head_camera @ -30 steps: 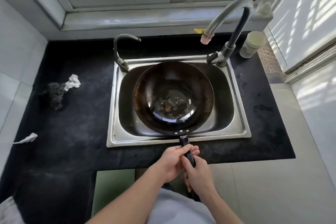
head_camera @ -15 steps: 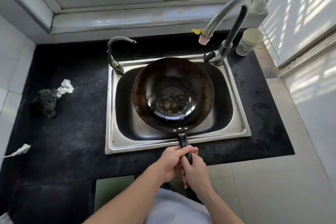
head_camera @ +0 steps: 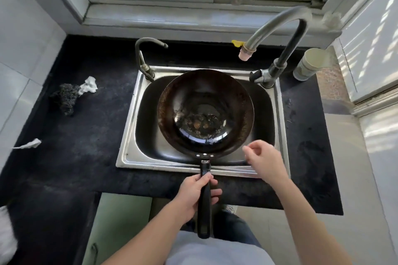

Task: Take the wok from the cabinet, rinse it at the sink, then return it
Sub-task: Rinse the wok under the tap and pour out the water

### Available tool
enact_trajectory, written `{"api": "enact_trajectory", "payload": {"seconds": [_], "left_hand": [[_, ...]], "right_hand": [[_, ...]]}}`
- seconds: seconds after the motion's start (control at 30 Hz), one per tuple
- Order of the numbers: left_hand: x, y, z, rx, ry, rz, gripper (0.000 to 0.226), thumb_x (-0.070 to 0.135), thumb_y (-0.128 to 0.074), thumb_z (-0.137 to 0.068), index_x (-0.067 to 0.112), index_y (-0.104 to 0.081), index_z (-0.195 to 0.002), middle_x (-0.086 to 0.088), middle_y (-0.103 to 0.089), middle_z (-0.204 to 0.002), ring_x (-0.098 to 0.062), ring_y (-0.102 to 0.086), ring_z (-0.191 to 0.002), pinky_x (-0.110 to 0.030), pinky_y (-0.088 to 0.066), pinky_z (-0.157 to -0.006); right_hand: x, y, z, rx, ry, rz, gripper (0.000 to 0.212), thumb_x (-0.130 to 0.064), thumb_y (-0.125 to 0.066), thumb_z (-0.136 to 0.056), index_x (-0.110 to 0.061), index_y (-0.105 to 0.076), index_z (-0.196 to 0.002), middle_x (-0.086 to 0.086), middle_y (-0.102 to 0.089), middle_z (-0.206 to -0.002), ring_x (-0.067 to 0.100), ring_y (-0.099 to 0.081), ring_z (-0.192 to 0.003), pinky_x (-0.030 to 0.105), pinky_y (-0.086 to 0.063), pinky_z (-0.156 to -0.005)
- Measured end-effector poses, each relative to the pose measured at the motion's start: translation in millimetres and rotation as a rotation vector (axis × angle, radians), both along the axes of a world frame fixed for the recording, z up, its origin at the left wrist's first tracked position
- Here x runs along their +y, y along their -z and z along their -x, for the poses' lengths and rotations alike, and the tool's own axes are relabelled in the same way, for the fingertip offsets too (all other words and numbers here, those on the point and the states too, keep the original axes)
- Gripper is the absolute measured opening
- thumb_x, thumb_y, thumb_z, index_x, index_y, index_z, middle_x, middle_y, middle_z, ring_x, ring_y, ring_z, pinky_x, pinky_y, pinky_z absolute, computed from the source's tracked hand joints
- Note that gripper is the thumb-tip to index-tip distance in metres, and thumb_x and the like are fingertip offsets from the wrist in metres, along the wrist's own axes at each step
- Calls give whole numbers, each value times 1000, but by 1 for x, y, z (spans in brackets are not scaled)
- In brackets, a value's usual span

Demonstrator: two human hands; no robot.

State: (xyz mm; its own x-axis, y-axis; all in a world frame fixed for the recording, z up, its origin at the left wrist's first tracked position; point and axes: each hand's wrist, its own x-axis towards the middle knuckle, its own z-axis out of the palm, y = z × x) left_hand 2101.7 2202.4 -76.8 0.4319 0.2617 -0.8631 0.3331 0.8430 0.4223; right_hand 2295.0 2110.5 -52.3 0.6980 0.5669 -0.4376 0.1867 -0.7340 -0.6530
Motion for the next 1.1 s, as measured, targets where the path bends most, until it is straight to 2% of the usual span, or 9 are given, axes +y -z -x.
{"api": "enact_trajectory", "payload": {"seconds": [0.1, 0.17, 0.23, 0.33, 0.4, 0.57, 0.73, 0.93, 1.1], "left_hand": [[-12, -4, -4, 65, -56, -42, 28, 26, -56, -99, 1, -64, -106, -9, -63, -85, -20, -62, -60, -35, -56, -60], [-17, -5, -8, 83, -98, -65, 25, 28, -55, -99, 4, -64, -102, -6, -58, -81, -15, -53, -51, -30, -49, -51], [-19, -6, -12, 98, -108, -112, 26, 28, -54, -100, 5, -63, -103, -4, -56, -79, -13, -49, -48, -27, -43, -47], [-22, -8, -16, 114, -104, -170, 29, 27, -51, -101, 2, -63, -107, -3, -54, -77, -12, -46, -45, -24, -39, -45], [-24, -10, -17, 123, -100, -191, 29, 27, -51, -101, 2, -64, -106, -2, -54, -76, -12, -45, -44, -23, -38, -44], [-25, -10, -17, 141, -112, -179, 26, 29, -53, -100, 5, -65, -101, 0, -55, -73, -11, -44, -44, -22, -36, -45], [-26, -12, -18, 145, -111, -175, 29, 30, -53, -100, 3, -65, -105, 0, -56, -75, -12, -45, -47, -23, -37, -46], [-25, -13, -17, 145, -114, -154, 32, 30, -53, -100, 1, -63, -110, -1, -56, -77, -12, -46, -47, -23, -38, -45], [-23, -12, -16, 131, -114, -145, 28, 29, -53, -100, 4, -63, -107, -1, -56, -76, -12, -46, -47, -23, -38, -45]], "right_hand": [[29, -16, -51, -183, 18, -103, 29, -23, -60, -95, -14, -61, -122, 1, -69, -110, 12, -61, -93, 23, -44, -82], [51, -27, -81, -225, 41, -192, 43, -16, -57, -95, -13, -50, -138, 5, -61, -131, 16, -58, -111, 26, -42, -95], [71, -34, -104, -235, -13, -249, 52, -8, -52, -93, -13, -42, -144, 6, -53, -142, 20, -50, -129, 36, -38, -111], [91, -39, -120, -269, -139, -178, 61, -4, -45, -93, -10, -30, -152, 8, -42, -154, 25, -36, -143, 38, -28, -118], [97, -39, -122, -282, -170, -132, 64, -2, -42, -93, -8, -25, -154, 11, -37, -157, 29, -32, -145, 37, -27, -116], [101, -39, -124, -313, -237, -118, 63, 1, -39, -93, -4, -26, -154, 14, -37, -157, 29, -30, -146, 32, -20, -118], [101, -39, -125, -308, -259, -107, 64, -1, -41, -93, -7, -26, -154, 14, -41, -154, 33, -41, -138, 38, -30, -114], [105, -40, -122, -324, -293, -56, 64, -4, -42, -94, -8, -23, -155, 14, -37, -157, 34, -36, -142, 41, -33, -112], [105, -41, -121, -320, -295, -54, 65, -5, -44, -94, -8, -23, -155, 14, -37, -157, 34, -36, -142, 42, -34, -112]]}}
